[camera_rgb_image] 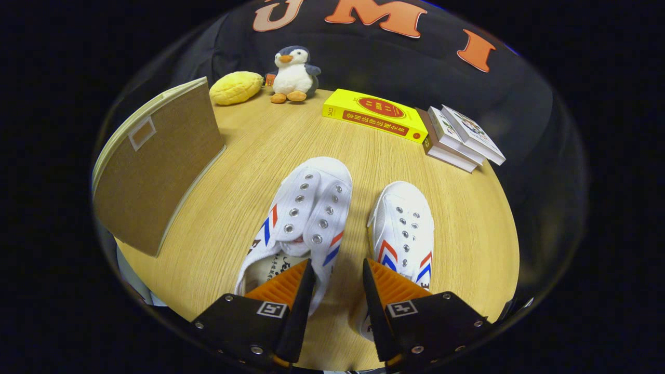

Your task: Open the storage box then place both shoes into the box .Put the left shoe in first, then the right shoe, with the right side of both shoes facing outward in a uniform manner.

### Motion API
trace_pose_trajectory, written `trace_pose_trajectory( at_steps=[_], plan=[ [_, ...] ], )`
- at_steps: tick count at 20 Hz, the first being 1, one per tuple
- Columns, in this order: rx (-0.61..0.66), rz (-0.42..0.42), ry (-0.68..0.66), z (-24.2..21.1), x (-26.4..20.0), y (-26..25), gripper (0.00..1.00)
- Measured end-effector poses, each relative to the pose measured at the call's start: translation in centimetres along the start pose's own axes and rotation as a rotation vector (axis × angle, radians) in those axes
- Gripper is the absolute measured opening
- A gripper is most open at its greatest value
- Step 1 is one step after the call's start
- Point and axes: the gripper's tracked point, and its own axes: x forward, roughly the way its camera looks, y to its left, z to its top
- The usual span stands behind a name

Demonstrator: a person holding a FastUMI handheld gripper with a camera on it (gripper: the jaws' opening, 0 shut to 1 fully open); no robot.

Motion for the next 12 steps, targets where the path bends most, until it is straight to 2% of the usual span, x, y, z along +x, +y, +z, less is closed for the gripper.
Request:
trace_pose_trajectory(
  at_steps=[2,5,8,12],
  plan=[
    [0.011,0.018,-0.019,0.5,0.7,0.4,0.47],
    [0.056,0.038,-0.015,0.9,1.7,0.8,0.24],
    [0.098,0.055,0.004,0.9,2.0,0.9,0.21],
    [0.200,0.110,0.035,1.1,1.8,1.3,0.07]
  ],
)
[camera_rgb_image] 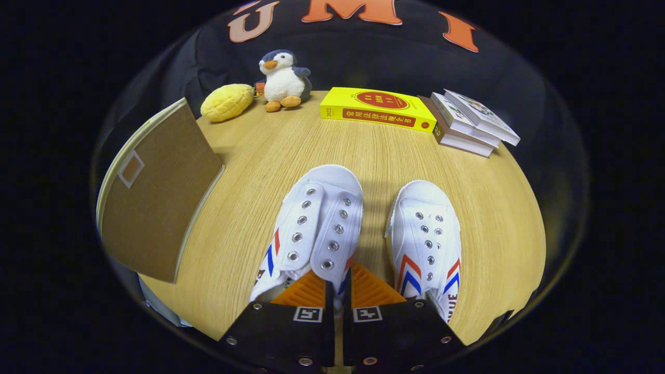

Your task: Open the storage box then place both shoes into the box .Put the left shoe in first, then the right shoe, with the right side of both shoes facing outward in a uniform manner.

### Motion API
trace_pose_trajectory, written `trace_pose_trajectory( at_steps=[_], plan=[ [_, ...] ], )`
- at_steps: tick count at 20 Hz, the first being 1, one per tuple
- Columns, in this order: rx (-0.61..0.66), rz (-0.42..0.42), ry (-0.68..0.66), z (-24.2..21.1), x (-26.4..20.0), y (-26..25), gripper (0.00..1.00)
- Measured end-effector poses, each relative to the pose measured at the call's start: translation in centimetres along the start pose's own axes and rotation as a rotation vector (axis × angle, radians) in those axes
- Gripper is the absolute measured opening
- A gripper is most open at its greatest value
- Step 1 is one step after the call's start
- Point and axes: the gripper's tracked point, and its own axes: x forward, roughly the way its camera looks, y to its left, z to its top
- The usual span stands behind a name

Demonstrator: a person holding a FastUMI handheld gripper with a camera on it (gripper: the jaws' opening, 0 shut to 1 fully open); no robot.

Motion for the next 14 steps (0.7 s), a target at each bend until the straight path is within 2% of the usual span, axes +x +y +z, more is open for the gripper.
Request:
trace_pose_trajectory(
  at_steps=[1,4,9,14],
  plan=[
    [0.031,0.022,-0.001,0.3,-0.2,0.3,0.03],
    [0.143,0.077,-0.049,2.3,-1.4,1.1,0.01],
    [0.190,0.101,-0.082,4.6,-3.5,2.0,0.01],
    [0.198,0.139,-0.155,9.7,-8.2,4.7,0.01]
  ],
)
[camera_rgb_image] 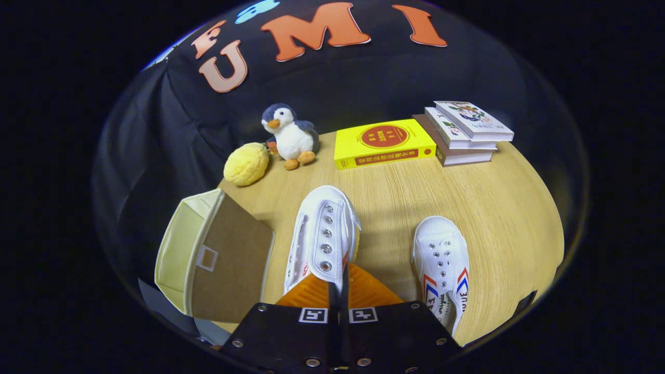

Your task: Open the storage box then place both shoes into the box .Put the left shoe in first, then the right shoe, with the right side of both shoes facing outward in a uniform manner.

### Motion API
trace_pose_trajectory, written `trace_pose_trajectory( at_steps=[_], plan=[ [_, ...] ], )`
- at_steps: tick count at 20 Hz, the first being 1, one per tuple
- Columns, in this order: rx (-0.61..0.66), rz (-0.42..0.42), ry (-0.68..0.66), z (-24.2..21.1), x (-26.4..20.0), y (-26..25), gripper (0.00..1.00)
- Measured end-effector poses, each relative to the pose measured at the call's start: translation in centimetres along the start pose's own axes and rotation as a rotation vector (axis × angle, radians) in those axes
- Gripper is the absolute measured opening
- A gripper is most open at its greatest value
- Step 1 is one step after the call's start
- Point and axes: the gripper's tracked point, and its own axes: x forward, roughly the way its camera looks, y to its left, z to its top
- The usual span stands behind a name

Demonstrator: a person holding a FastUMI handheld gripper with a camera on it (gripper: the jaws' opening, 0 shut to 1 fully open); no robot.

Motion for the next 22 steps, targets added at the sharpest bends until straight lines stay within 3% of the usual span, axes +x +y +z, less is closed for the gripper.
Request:
trace_pose_trajectory(
  at_steps=[6,12,18,22],
  plan=[
    [-0.010,0.110,-0.034,5.1,-3.7,9.4,0.00],
    [-0.051,0.226,0.039,4.5,-4.0,19.9,0.01],
    [-0.043,0.192,0.216,-2.0,1.2,25.1,0.01],
    [0.001,0.121,0.313,-5.3,5.0,26.0,0.01]
  ],
)
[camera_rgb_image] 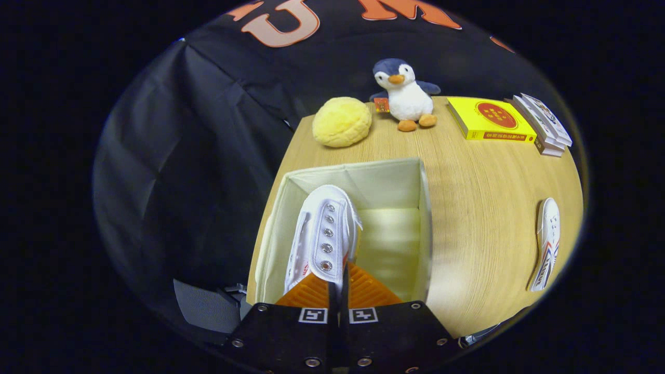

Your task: Open the storage box then place both shoes into the box .Put the left shoe in first, then the right shoe, with the right side of both shoes facing outward in a uniform manner.

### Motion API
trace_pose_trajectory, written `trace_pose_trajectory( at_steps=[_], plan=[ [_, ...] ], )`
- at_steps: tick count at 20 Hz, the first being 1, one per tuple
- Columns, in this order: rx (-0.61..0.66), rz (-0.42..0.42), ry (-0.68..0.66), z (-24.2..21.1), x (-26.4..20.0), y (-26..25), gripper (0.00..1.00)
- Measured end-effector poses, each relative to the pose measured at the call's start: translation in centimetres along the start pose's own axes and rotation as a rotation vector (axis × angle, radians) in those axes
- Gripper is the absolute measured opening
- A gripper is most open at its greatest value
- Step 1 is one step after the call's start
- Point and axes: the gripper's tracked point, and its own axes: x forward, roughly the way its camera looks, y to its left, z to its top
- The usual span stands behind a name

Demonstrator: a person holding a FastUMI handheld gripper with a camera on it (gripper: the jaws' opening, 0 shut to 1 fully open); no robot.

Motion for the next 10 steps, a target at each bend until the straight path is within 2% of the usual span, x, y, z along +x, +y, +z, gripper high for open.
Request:
trace_pose_trajectory(
  at_steps=[3,5,6,8,10],
  plan=[
    [0.052,-0.056,0.063,-1.3,3.1,0.6,0.03],
    [0.090,-0.058,0.113,-2.4,4.6,1.0,0.03],
    [0.105,-0.036,0.135,-3.0,4.9,1.4,0.04],
    [0.120,0.037,0.180,-3.9,4.4,2.8,0.10],
    [0.096,0.073,0.143,-3.2,3.3,2.9,0.19]
  ],
)
